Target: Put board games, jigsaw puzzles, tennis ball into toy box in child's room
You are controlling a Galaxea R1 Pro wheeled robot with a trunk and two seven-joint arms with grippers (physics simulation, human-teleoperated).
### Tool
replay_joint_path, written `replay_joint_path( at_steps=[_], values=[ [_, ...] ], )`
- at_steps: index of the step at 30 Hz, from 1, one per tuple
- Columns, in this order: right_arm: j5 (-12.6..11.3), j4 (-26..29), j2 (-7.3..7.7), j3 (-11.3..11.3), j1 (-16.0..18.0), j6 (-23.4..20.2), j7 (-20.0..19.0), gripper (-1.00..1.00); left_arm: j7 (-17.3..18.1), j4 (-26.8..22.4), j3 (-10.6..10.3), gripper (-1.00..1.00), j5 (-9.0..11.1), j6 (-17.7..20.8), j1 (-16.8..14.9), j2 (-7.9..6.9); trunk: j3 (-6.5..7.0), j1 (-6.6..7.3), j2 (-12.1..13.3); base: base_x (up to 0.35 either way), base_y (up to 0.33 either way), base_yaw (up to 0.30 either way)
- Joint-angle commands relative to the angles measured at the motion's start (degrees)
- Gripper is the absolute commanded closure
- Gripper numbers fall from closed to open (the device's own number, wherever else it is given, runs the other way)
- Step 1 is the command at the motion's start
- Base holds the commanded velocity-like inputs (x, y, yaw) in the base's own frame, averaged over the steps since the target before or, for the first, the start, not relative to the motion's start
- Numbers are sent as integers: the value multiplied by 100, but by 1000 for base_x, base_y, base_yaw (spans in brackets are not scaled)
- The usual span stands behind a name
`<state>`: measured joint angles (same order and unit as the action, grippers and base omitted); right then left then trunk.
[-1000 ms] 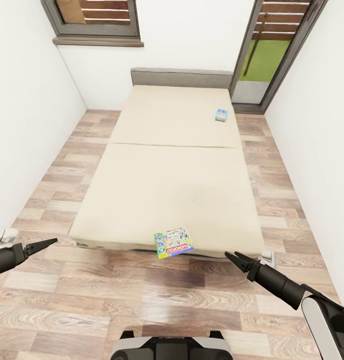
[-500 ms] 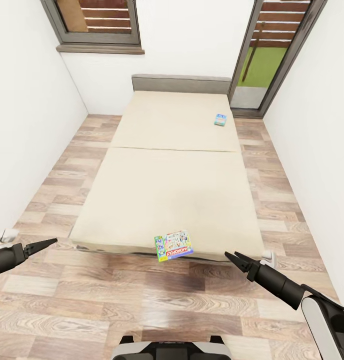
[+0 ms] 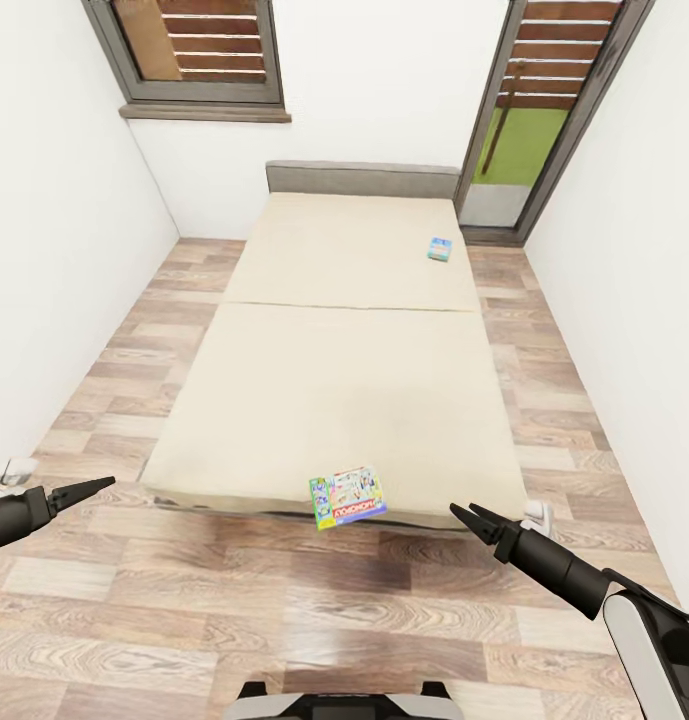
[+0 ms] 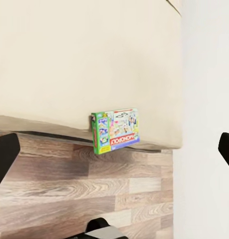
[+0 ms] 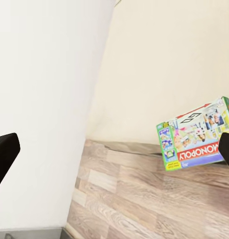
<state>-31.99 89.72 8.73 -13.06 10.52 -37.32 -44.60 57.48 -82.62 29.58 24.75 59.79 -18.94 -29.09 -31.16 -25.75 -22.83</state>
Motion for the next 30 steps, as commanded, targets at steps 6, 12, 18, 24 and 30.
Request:
replay_joint_path(
  at_steps=[6, 12, 18, 24, 30],
  values=[
    [-27, 1, -2, -4, 2, -38, -5, -100, 28, 0, 4, -100, -14, 21, -4, -1, 50, -3, -9, 0, 0, 0],
    [-27, 1, 0, 17, 3, -38, -5, -100, 27, 0, 4, -100, -15, 21, -4, -1, 108, -3, -9, 0, 0, 0],
    [-25, 1, -1, 82, 2, -36, -3, -100, 26, 0, 4, -100, -15, 21, -4, -1, 165, -3, -9, 0, 0, 0],
    [-21, 1, -3, 124, 3, -31, 3, -100, 27, 0, 4, -100, -15, 21, -4, -1, 222, -3, -9, 0, 0, 0],
    [-18, 1, -2, 135, 3, -30, 4, -100, 27, 0, 4, -100, -14, 21, -4, -1, 279, -3, -9, 0, 0, 0]
  ],
)
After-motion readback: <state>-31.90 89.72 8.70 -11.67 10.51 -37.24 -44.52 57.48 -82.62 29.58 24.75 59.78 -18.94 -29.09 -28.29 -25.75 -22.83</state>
